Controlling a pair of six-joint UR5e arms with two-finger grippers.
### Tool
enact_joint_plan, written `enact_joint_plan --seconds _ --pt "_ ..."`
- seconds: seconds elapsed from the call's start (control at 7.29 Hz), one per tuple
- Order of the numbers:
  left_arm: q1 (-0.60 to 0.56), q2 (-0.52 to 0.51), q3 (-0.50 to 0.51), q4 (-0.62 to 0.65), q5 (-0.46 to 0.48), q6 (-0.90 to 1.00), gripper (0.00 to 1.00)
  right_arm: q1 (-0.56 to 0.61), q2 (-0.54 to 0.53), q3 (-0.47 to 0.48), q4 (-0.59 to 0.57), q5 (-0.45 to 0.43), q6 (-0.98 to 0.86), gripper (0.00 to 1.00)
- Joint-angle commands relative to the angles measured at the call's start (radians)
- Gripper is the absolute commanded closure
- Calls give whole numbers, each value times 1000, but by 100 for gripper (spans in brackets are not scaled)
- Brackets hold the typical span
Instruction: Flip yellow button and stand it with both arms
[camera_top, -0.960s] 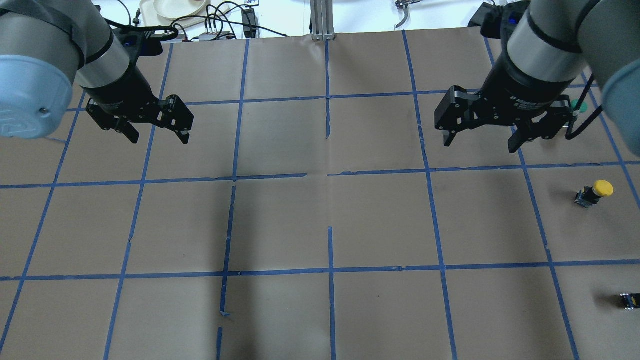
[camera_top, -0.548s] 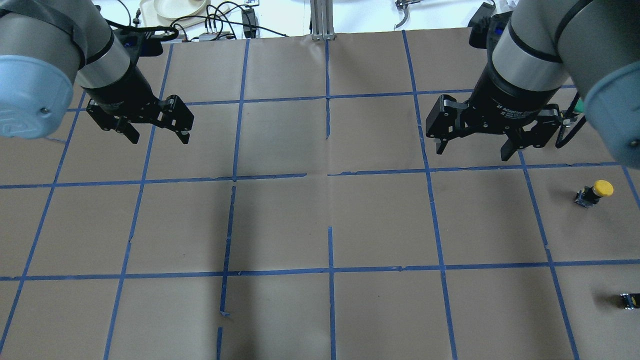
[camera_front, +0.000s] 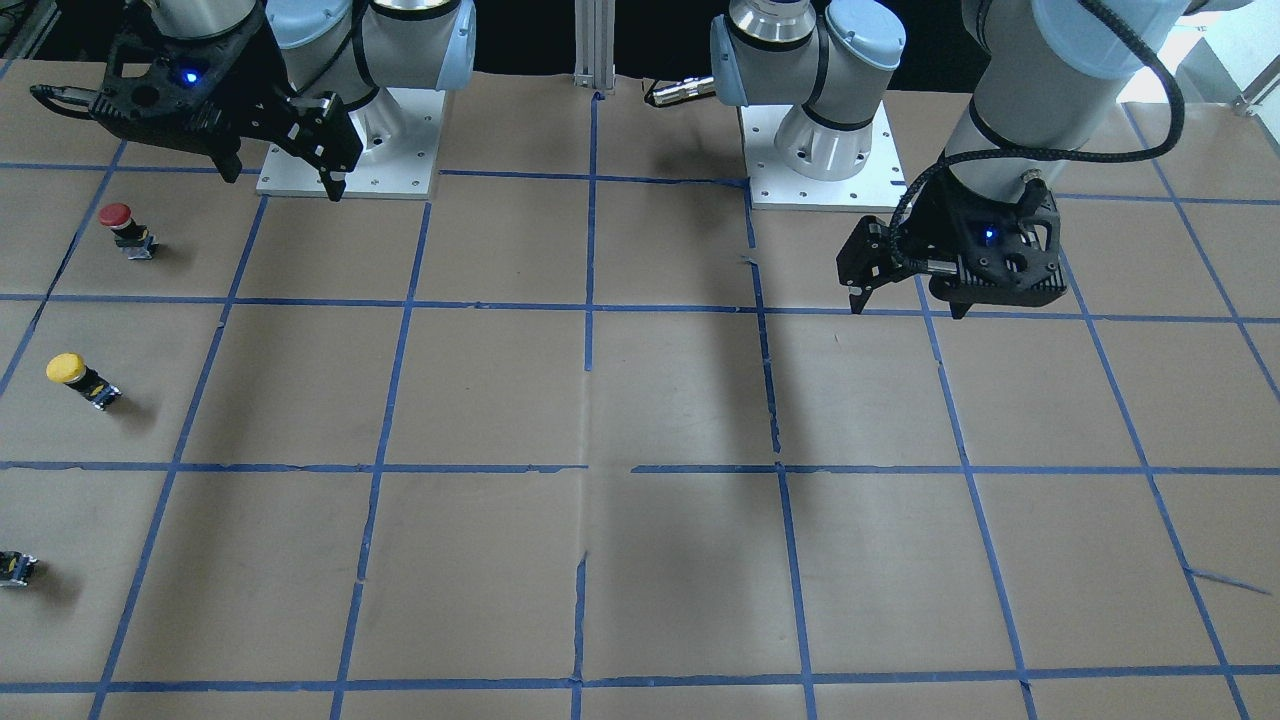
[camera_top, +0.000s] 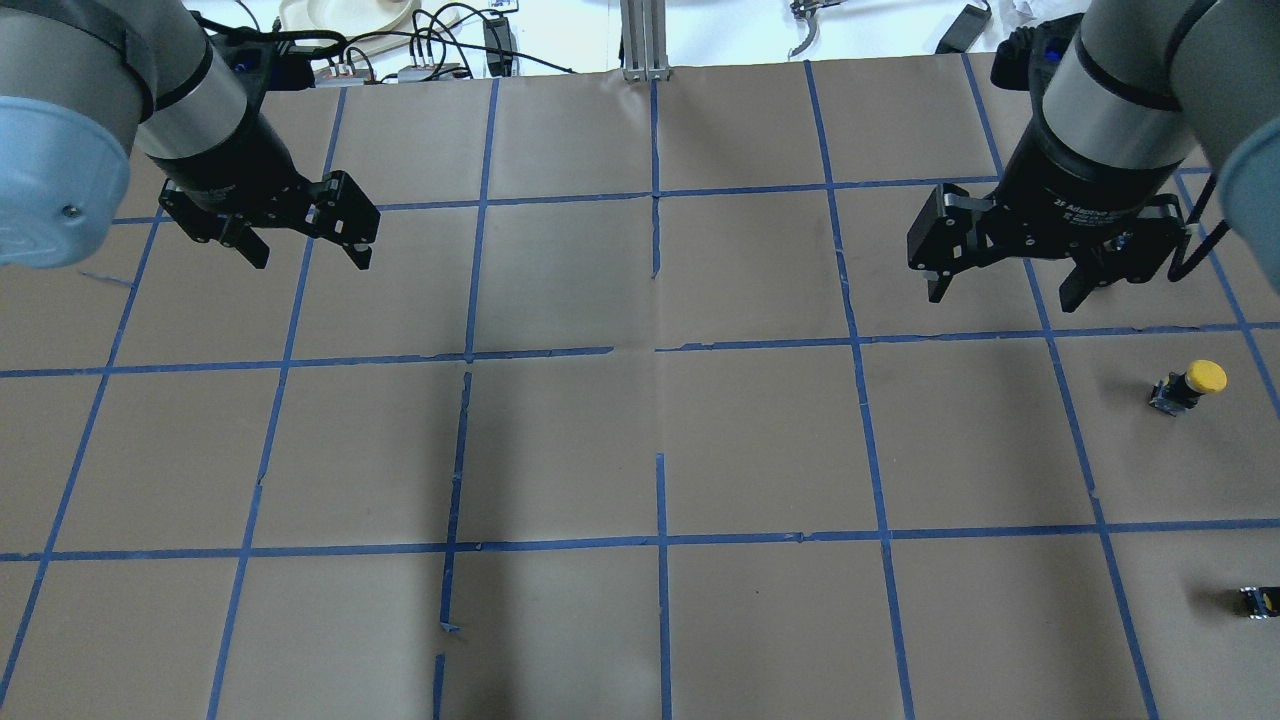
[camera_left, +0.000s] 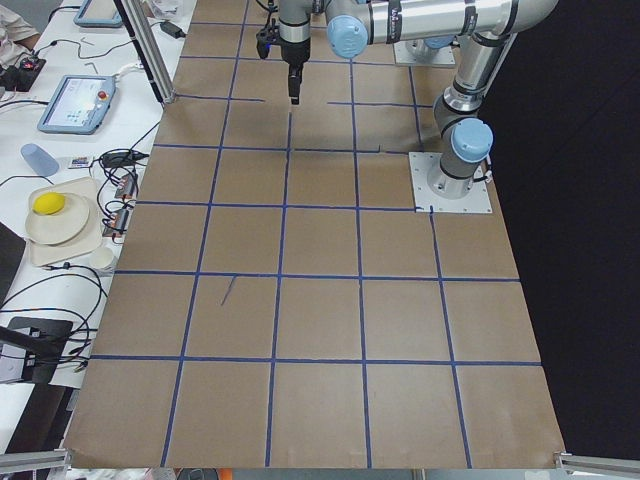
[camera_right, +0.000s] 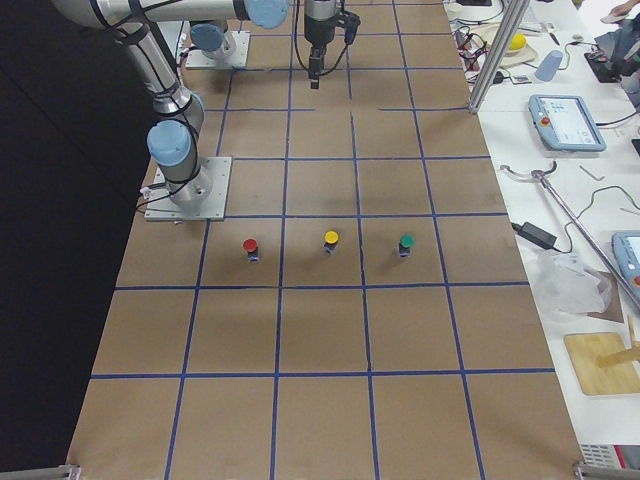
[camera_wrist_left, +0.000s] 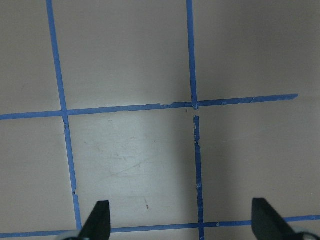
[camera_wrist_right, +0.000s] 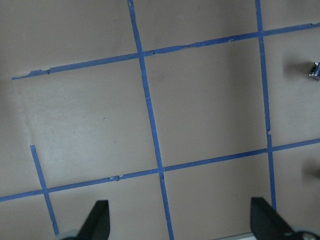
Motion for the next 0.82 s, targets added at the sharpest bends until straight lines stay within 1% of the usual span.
enact_joint_plan --seconds 0.0,0.14,0.27,0.69 --pt "3 -16 -8 0 -2 3 0 2 -10 -1 -4 -5 -7 0" --pt "0 -7 4 0 -2 1 0 3 -10 -1 -5 5 -7 0" --pt "0 28 6 0 3 3 0 3 -2 -1 -7 6 -15 0" --pt "55 139 4 -13 6 3 0 3 -4 -1 -2 9 -18 0"
